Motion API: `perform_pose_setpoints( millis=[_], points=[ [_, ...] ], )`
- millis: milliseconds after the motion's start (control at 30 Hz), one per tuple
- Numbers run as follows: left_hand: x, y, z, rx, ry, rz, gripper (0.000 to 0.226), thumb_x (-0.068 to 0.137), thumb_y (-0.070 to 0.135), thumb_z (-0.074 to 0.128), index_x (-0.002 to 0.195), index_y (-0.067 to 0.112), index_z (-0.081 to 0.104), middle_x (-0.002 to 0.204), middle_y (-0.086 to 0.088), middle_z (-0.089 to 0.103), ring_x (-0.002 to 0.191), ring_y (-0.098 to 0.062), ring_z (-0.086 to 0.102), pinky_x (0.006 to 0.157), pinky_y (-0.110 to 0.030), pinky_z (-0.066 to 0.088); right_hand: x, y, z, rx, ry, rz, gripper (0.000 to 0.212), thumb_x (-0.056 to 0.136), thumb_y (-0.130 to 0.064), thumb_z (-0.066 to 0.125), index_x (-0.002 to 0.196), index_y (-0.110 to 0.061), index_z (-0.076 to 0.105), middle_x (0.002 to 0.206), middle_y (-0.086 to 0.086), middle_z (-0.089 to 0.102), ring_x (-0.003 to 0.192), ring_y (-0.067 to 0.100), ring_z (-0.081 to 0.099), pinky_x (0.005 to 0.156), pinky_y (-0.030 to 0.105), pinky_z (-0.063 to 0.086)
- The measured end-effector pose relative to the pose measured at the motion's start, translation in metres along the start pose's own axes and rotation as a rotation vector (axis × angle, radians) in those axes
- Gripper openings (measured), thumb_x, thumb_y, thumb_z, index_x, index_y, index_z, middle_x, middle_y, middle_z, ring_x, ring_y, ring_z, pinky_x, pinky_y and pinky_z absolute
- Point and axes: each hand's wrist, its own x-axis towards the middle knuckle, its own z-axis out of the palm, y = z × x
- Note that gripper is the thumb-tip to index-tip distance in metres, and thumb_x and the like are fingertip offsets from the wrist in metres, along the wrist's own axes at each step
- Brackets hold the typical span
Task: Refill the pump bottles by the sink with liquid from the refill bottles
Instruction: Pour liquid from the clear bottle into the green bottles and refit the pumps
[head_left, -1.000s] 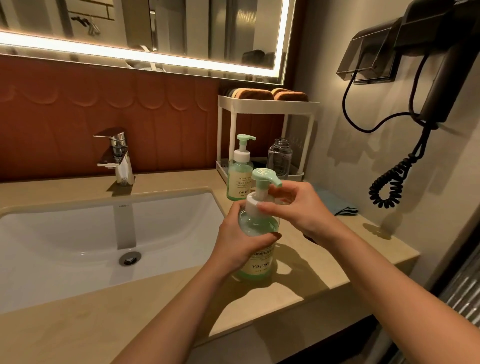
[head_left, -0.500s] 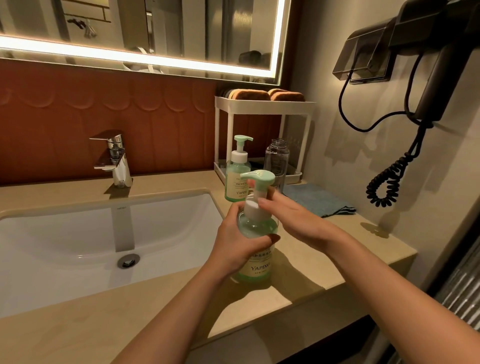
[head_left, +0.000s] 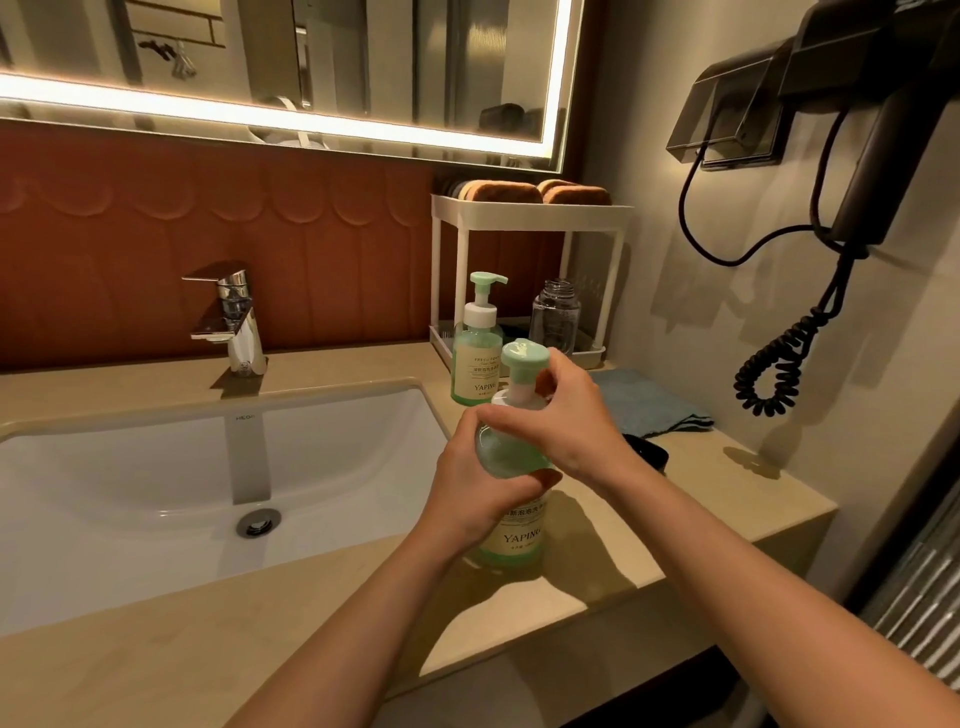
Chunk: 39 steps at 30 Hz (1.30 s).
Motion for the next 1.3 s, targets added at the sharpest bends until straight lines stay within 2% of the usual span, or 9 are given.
perform_pose_setpoints(
  millis=[133, 267, 367, 600, 767, 900, 1067, 1167, 1300],
  points=[
    [0.001, -0.001, 0.001, 0.006, -0.02, -0.006, 0.074, 0.064, 0.022, 0.081, 0.126, 0.027, 0.042, 0.113, 0.007, 0.059, 0.104, -0.012, 0.058, 0.088, -0.031, 0.05, 0.0, 0.005, 0.005, 0.082, -0.117, 0.075, 0.066, 0.073, -0.054, 0.067, 0.128, -0.033, 0.038, 0.128, 0.001, 0.044, 0.118, 0.02, 0.047, 0.1, 0.042, 0.041],
    [0.001, 0.001, -0.004, -0.001, -0.06, -0.003, 0.067, 0.058, 0.032, 0.079, 0.115, 0.033, 0.043, 0.106, 0.014, 0.058, 0.098, -0.008, 0.057, 0.08, -0.024, 0.048, 0.004, 0.004, -0.019, 0.292, -0.492, 0.137, 0.061, 0.079, -0.049, 0.06, 0.133, -0.041, 0.032, 0.119, -0.027, 0.046, 0.106, -0.01, 0.048, 0.078, 0.005, 0.04],
    [0.003, 0.001, -0.008, -0.037, -0.139, -0.016, 0.072, 0.058, 0.032, 0.077, 0.122, 0.029, 0.044, 0.11, 0.01, 0.059, 0.101, -0.011, 0.059, 0.084, -0.026, 0.05, 0.008, 0.005, -0.03, 0.258, -0.625, 0.107, 0.059, 0.078, -0.032, 0.063, 0.131, -0.043, 0.037, 0.124, -0.033, 0.045, 0.111, -0.015, 0.047, 0.083, 0.004, 0.042],
    [0.006, 0.0, -0.016, -0.087, -0.228, -0.02, 0.071, 0.066, 0.018, 0.08, 0.125, 0.034, 0.045, 0.11, 0.015, 0.062, 0.102, -0.003, 0.06, 0.081, -0.017, 0.052, 0.003, 0.009, -0.023, 0.175, -0.367, -0.03, 0.034, 0.068, -0.037, 0.076, 0.101, -0.034, 0.067, 0.105, -0.009, 0.068, 0.104, 0.007, 0.061, 0.093, 0.036, 0.049],
    [-0.002, 0.001, -0.005, -0.009, -0.078, 0.01, 0.07, 0.056, 0.033, 0.079, 0.117, 0.038, 0.044, 0.108, 0.015, 0.06, 0.099, -0.008, 0.06, 0.083, -0.025, 0.051, -0.01, 0.005, -0.018, -0.073, -0.113, -0.17, 0.038, 0.057, -0.06, 0.067, 0.092, -0.044, 0.064, 0.097, -0.022, 0.063, 0.103, 0.013, 0.056, 0.092, 0.047, 0.047],
    [-0.002, 0.003, -0.012, -0.037, -0.171, -0.003, 0.074, 0.058, 0.031, 0.079, 0.124, 0.029, 0.045, 0.112, 0.009, 0.061, 0.103, -0.011, 0.06, 0.086, -0.028, 0.051, 0.0, -0.001, -0.026, -0.098, -0.301, -0.073, 0.05, 0.058, -0.06, 0.071, 0.103, -0.041, 0.058, 0.116, -0.014, 0.054, 0.112, 0.01, 0.051, 0.098, 0.045, 0.045],
    [0.007, 0.006, -0.026, -0.061, -0.373, -0.056, 0.074, 0.061, 0.031, 0.077, 0.127, 0.031, 0.044, 0.117, 0.01, 0.06, 0.107, -0.009, 0.059, 0.087, -0.024, 0.051, 0.015, -0.006, -0.022, 0.088, -0.616, -0.045, 0.046, 0.072, -0.026, 0.071, 0.116, -0.031, 0.057, 0.12, -0.016, 0.06, 0.114, 0.0, 0.054, 0.09, 0.02, 0.048],
    [0.01, 0.004, -0.031, -0.092, -0.433, -0.082, 0.072, 0.064, 0.025, 0.077, 0.125, 0.04, 0.043, 0.117, 0.015, 0.06, 0.11, -0.006, 0.058, 0.089, -0.021, 0.051, 0.011, -0.002, -0.014, 0.227, -0.568, 0.012, 0.02, 0.071, -0.02, 0.071, 0.089, -0.028, 0.067, 0.107, -0.012, 0.068, 0.112, 0.0, 0.056, 0.091, 0.024, 0.044],
    [0.007, -0.002, -0.023, -0.065, -0.327, -0.045, 0.069, 0.064, 0.021, 0.078, 0.121, 0.042, 0.046, 0.109, 0.019, 0.063, 0.107, -0.002, 0.058, 0.091, -0.024, 0.05, 0.001, 0.004, -0.002, 0.282, -0.316, -0.008, 0.015, 0.069, -0.014, 0.074, 0.079, -0.019, 0.063, 0.086, -0.006, 0.068, 0.093, 0.008, 0.064, 0.082, 0.026, 0.047]
  ],
)
